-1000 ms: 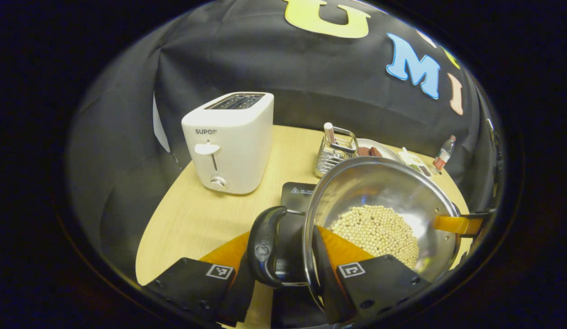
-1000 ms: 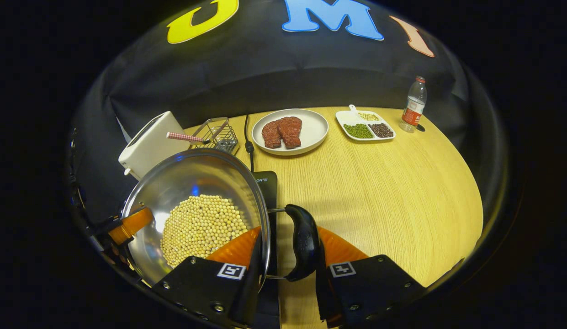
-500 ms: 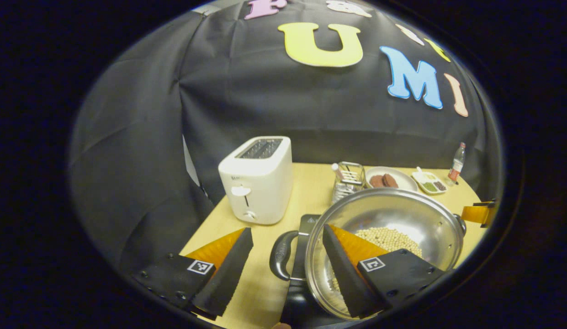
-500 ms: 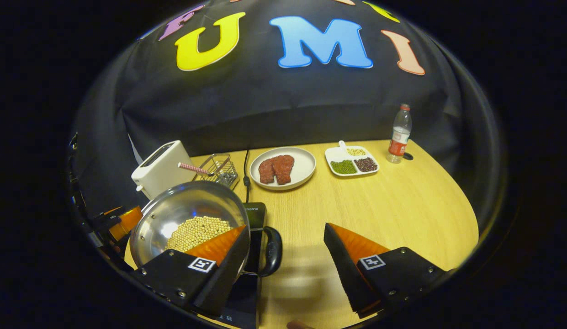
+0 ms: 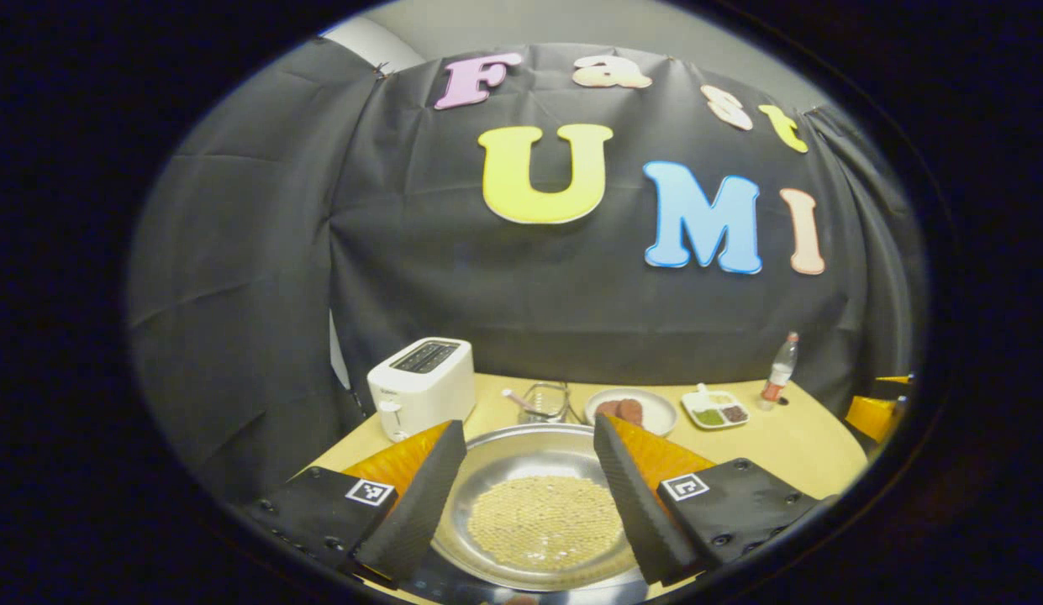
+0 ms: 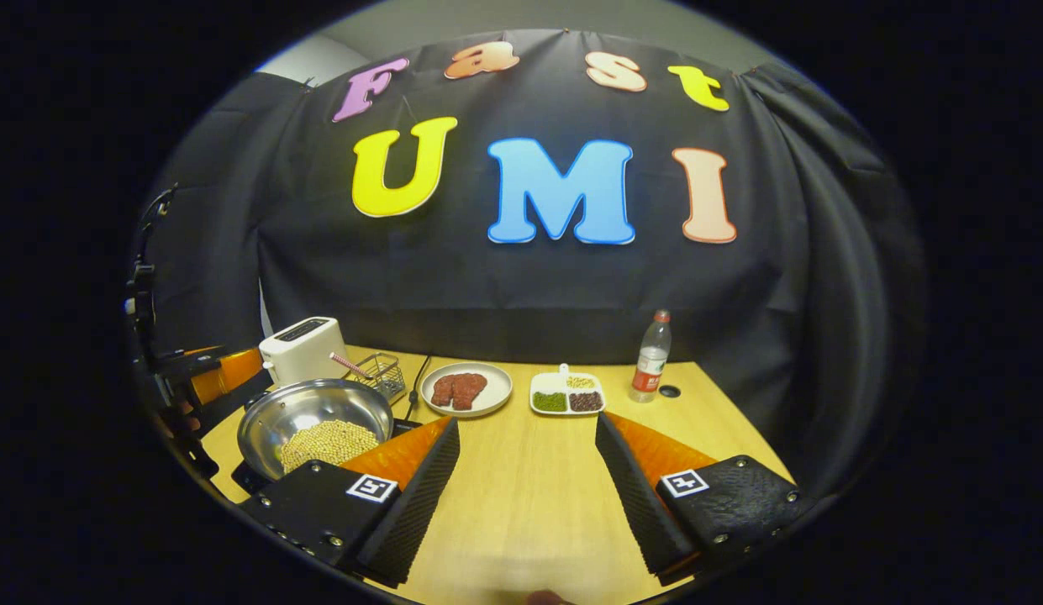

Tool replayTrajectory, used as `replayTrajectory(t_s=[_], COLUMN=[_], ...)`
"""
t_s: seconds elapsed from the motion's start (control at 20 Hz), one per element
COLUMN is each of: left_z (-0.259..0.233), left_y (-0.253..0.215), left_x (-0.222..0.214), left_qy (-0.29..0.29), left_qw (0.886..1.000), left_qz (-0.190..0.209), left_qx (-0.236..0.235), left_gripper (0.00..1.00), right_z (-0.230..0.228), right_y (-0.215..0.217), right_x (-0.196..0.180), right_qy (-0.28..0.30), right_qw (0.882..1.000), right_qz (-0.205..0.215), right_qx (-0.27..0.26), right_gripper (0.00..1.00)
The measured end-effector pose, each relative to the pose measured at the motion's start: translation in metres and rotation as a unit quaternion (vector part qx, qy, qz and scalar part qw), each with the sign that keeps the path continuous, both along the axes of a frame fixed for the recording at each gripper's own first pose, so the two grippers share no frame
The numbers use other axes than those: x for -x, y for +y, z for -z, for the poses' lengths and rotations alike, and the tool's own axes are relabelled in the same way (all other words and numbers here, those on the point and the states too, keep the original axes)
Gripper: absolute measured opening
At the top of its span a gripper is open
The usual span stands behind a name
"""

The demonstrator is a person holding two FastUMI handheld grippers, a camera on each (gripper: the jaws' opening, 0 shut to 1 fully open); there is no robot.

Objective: First push the handle of the pot to place it horizontally, then grasp the pot with both hands and set it on the induction cooktop.

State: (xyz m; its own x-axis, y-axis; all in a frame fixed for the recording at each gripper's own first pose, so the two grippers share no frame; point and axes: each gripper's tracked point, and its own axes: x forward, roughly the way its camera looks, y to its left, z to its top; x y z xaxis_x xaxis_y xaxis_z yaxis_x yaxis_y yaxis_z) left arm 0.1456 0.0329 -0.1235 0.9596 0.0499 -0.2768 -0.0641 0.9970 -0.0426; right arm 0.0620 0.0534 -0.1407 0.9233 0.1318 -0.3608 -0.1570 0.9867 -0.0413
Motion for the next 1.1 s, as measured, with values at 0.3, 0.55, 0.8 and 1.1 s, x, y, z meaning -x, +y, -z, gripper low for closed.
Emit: replayTrajectory(t_s=[0.3, 0.55, 0.8, 1.1], left_z=[-0.054, -0.098, -0.128, -0.145], left_y=[-0.078, -0.086, -0.052, -0.025], left_x=[0.059, 0.104, 0.143, 0.172], left_qy=[-0.046, -0.087, -0.136, -0.16], left_qw=[0.999, 0.995, 0.99, 0.986], left_qz=[0.022, 0.041, 0.034, 0.028], left_qx=[-0.004, -0.012, -0.03, -0.037], left_gripper=[0.99, 1.0, 0.94, 0.99], right_z=[-0.04, -0.076, -0.096, -0.113], right_y=[-0.055, -0.085, -0.089, -0.07], right_x=[0.05, 0.084, 0.098, 0.119], right_qy=[-0.043, -0.076, -0.128, -0.144], right_qw=[0.999, 0.997, 0.991, 0.989], right_qz=[-0.014, -0.003, 0.012, 0.016], right_qx=[0.001, -0.015, -0.026, -0.027], right_gripper=[0.98, 0.98, 0.98, 0.98])
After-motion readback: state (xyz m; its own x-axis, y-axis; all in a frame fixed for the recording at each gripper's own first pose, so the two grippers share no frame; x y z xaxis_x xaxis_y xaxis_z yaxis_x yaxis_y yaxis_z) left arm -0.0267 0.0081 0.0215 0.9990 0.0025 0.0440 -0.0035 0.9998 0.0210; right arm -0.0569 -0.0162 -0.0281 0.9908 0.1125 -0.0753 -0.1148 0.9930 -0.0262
